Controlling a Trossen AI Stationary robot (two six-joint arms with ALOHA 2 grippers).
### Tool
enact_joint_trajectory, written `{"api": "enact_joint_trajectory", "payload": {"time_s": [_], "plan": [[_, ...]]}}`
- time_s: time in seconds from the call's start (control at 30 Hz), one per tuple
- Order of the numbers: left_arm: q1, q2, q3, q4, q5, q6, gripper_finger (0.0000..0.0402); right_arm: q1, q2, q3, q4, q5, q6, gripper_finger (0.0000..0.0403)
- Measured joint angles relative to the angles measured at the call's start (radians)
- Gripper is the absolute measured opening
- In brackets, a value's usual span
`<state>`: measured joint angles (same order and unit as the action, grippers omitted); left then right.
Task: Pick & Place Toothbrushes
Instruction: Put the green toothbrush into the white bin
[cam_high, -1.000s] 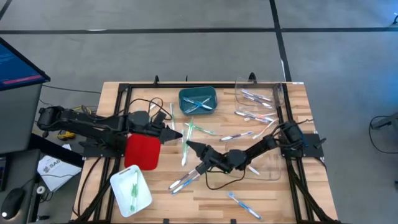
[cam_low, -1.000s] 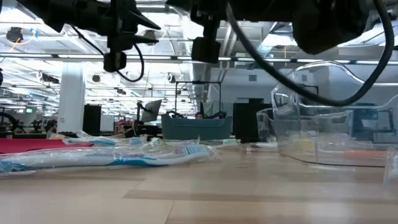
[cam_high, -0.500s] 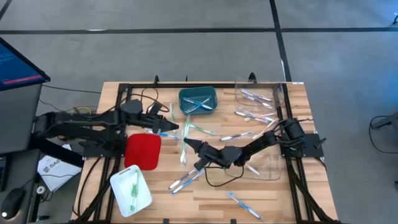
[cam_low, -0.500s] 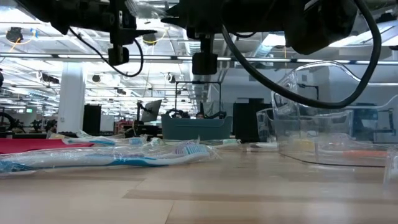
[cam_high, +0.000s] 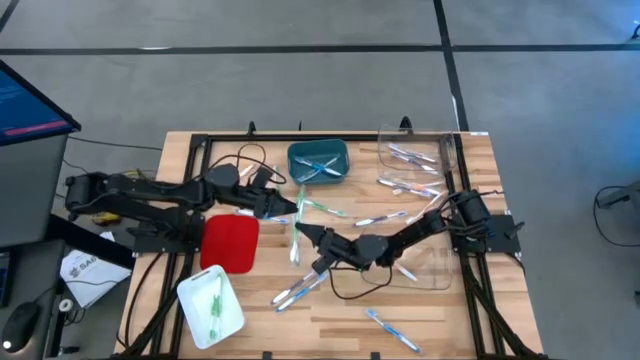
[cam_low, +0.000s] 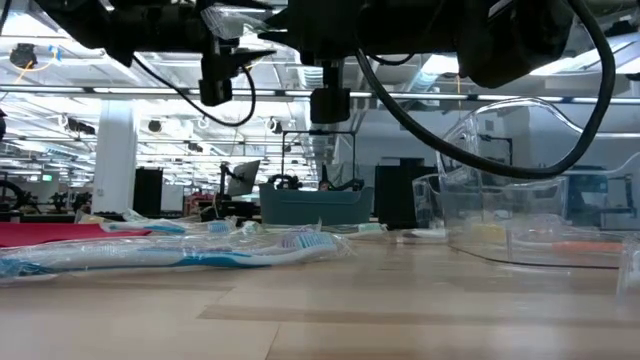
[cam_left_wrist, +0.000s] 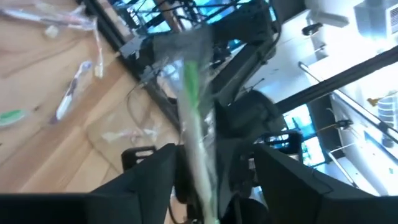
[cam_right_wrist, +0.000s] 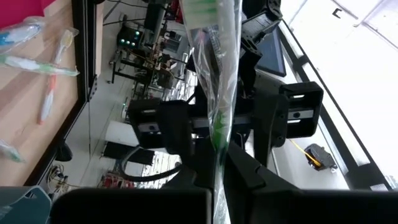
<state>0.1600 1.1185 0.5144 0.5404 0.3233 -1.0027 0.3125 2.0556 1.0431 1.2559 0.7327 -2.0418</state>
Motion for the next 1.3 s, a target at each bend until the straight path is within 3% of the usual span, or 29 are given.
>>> {"api": "enact_joint_trajectory", "payload": {"time_s": [0.33, 0.87, 1.3], "plan": [[-0.011, 0.042, 0.0, 0.017, -0.004, 0.0, 0.0203, -0.001, 0.0, 0.0, 0.0, 0.0, 0.0, 0.0005], [-0.011, 0.042, 0.002, 0.045, -0.009, -0.001, 0.012, -0.008, 0.0, 0.0, 0.001, 0.002, 0.008, 0.0006], [-0.011, 0.042, 0.002, 0.045, -0.019, 0.008, 0.0123, -0.008, 0.0, 0.0, 0.0, 0.005, 0.012, 0.0006]]}}
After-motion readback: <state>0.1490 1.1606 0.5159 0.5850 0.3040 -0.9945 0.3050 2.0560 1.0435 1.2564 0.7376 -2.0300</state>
